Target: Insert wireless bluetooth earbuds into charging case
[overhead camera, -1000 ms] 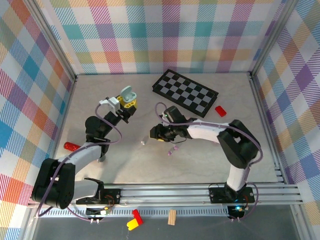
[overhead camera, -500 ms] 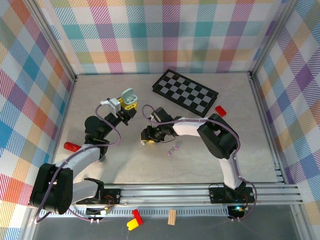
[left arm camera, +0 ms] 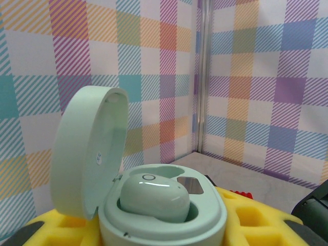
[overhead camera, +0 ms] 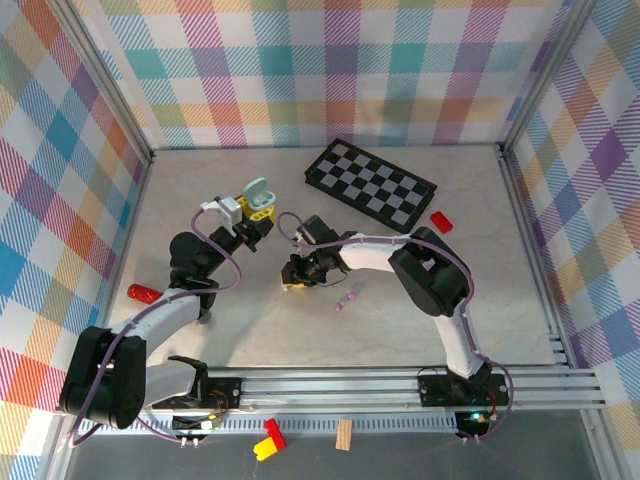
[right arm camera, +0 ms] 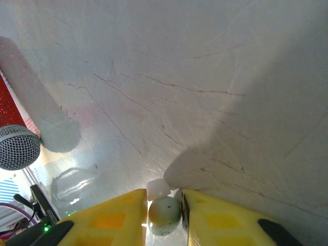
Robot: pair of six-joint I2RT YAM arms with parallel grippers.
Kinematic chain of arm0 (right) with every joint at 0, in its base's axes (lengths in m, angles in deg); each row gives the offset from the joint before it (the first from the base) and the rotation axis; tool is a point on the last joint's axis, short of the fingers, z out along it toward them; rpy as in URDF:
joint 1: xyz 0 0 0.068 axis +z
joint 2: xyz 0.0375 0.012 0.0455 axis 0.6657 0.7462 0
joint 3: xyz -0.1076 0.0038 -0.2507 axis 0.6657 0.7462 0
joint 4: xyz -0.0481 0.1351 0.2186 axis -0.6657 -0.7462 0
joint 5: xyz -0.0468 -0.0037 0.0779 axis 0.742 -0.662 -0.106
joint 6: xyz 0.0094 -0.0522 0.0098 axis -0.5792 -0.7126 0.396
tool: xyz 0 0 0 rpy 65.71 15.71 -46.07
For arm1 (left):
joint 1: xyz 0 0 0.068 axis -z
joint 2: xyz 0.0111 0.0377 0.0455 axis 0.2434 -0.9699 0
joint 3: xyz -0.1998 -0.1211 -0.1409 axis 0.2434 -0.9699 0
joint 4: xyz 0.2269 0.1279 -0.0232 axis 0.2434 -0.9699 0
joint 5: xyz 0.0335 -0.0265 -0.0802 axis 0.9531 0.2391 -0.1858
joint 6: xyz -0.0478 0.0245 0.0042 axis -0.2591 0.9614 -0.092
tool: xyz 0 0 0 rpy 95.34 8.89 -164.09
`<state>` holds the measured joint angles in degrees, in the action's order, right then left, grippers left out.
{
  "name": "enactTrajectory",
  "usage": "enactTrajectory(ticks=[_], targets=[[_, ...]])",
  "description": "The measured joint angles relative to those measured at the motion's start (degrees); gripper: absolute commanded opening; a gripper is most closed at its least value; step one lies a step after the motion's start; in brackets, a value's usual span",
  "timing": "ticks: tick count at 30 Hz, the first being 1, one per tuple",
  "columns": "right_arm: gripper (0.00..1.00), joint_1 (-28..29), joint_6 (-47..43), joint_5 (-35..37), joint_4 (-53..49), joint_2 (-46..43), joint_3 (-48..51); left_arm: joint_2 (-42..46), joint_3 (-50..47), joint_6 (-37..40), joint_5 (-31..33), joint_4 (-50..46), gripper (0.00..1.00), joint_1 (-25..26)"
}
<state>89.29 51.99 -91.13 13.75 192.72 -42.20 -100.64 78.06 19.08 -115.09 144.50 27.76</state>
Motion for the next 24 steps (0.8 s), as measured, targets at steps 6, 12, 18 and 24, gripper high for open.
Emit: enactTrajectory(ticks=[6,12,18,24], targets=[[0.18,0.44,0.04,3.41,-1.22,-1.29,0.15,0.63,-0.07,0.22,-0.11,-1.55,0.00,0.00],[0.19,-0.72,0.72,9.03,-2.86,-6.93,5.16,1.16,-0.17,0.59,-0.39,-2.91,0.00,0.00],[0.19,-7.91,1.77,12.85,-2.12,-14.80,13.33,1.16,-0.33,0.57,-0.90,-2.95,0.00,0.00],[0.19,-15.82,1.79,15.45,-1.46,-20.20,21.97,1.05,-0.33,0.37,-1.68,-2.91,0.00,0.00]])
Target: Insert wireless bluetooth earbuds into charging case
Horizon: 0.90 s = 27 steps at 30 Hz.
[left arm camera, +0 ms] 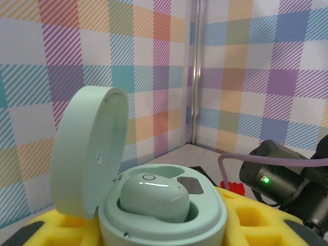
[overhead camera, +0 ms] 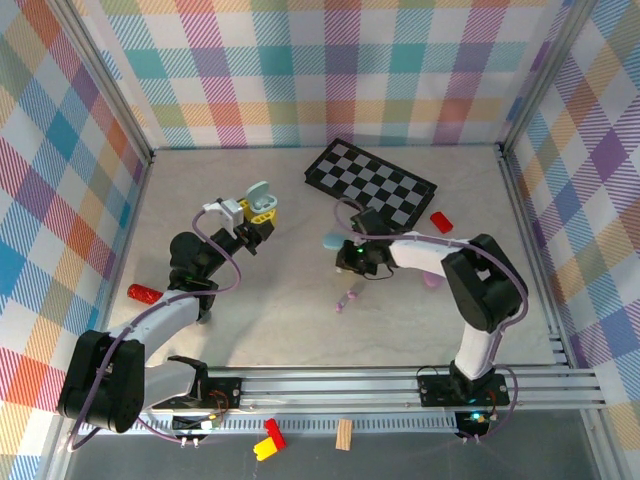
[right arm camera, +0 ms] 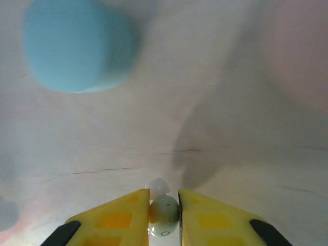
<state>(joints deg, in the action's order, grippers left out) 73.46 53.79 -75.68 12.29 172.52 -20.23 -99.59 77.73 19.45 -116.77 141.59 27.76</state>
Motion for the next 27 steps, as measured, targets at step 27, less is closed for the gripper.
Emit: enactTrajectory(ticks=[27], targets=[[0.43,-3.15,-0.39,-3.61,1.73,-7.26,9.25,-1.97,0.02,-0.44,-0.87,-1.86,0.00,0.00]])
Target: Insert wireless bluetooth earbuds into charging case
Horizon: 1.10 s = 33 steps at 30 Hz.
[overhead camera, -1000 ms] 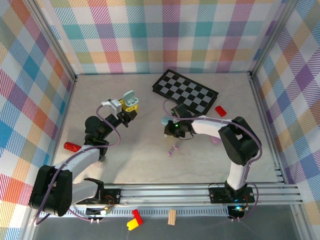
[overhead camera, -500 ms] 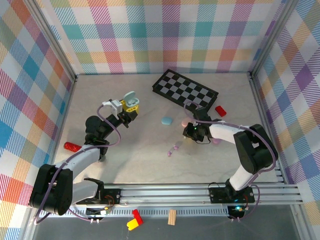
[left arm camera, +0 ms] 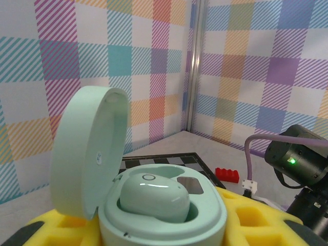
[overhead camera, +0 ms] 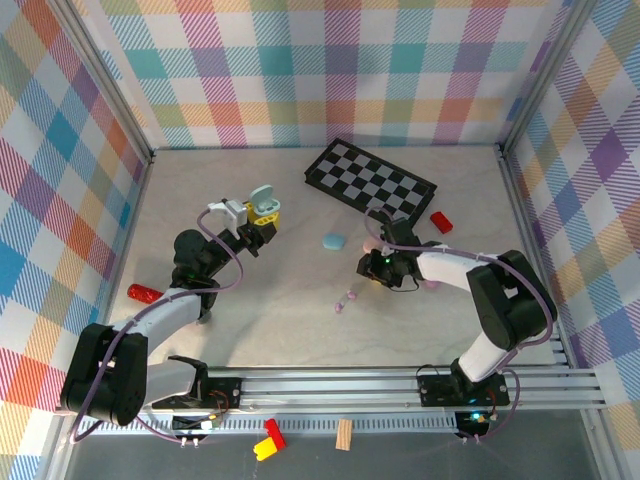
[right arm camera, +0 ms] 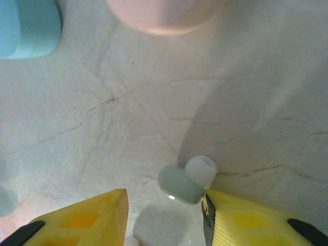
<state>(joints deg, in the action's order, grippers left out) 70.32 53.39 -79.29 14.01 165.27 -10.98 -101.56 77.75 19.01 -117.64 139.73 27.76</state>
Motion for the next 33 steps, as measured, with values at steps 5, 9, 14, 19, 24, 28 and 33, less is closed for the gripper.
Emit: enactTrajectory(ticks=[5,9,14,19,24,28,33], targets=[[0.45,2.49,0.15,-0.81,-0.07,0.26,-0.98,0.00,0.00,0.02,0.00,-0.81,0.00,0.00],[0.45,3.43,-0.13,-0.37,-0.94,-0.15,-2.03,0.00,0.00,0.02,0.02,-0.96,0.00,0.00],[0.46,4.63,-2.58,5.64,-8.20,-2.97,-4.83,0.00,0.00,0.00,0.74,-0.92,0.00,0.00],[0.47,9.07,-5.73,18.12,-18.38,-2.38,-12.81,-0.76,-0.02,-0.11,2.67,0.39,0.00,-0.02],[0.47,13.03,-6.97,28.52,-25.77,4.00,-20.48,-1.73,-0.04,-0.24,3.37,0.96,0.00,-0.37],[0.44,14.75,-7.45,34.32,-31.12,11.52,-26.14,-2.05,-0.04,-0.24,3.58,0.98,0.00,-0.87],[0.39,16.39,-7.65,40.63,-37.53,20.09,-33.51,-2.23,-0.07,-0.24,3.54,1.03,0.00,-1.38]])
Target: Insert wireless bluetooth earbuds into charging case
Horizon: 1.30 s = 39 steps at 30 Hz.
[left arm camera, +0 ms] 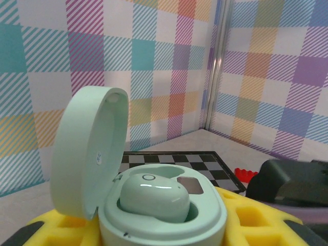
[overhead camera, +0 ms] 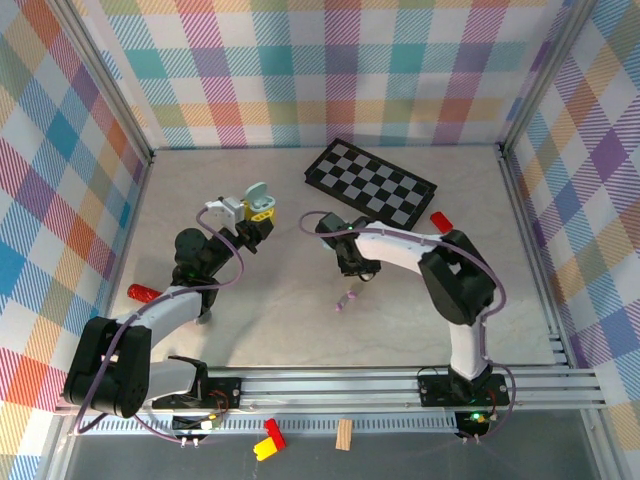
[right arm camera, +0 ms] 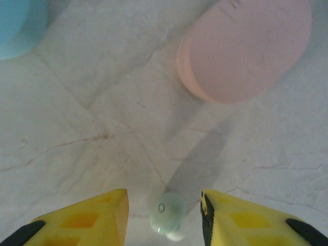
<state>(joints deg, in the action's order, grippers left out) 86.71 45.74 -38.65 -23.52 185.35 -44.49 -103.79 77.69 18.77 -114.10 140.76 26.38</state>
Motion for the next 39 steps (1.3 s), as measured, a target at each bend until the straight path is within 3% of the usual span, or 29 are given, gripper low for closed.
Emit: enactTrajectory(ticks=[16,29,32,39], targets=[[0.26,1.66,0.11,4.07,-6.03,3.02,-2.14,0.00,-0.02,-0.22,-0.11,0.24,0.00,-0.50],[0.24,1.77,0.09,4.04,-5.95,3.89,-2.14,0.00,-0.02,-1.03,-1.14,0.96,0.00,-0.50],[0.19,1.84,0.13,4.09,-5.97,3.89,-2.14,0.00,-0.02,-1.05,-1.18,0.96,0.00,-0.50],[0.20,1.88,0.00,3.72,-4.11,1.25,0.57,0.00,-0.02,-1.03,-2.34,0.96,0.00,-0.50]])
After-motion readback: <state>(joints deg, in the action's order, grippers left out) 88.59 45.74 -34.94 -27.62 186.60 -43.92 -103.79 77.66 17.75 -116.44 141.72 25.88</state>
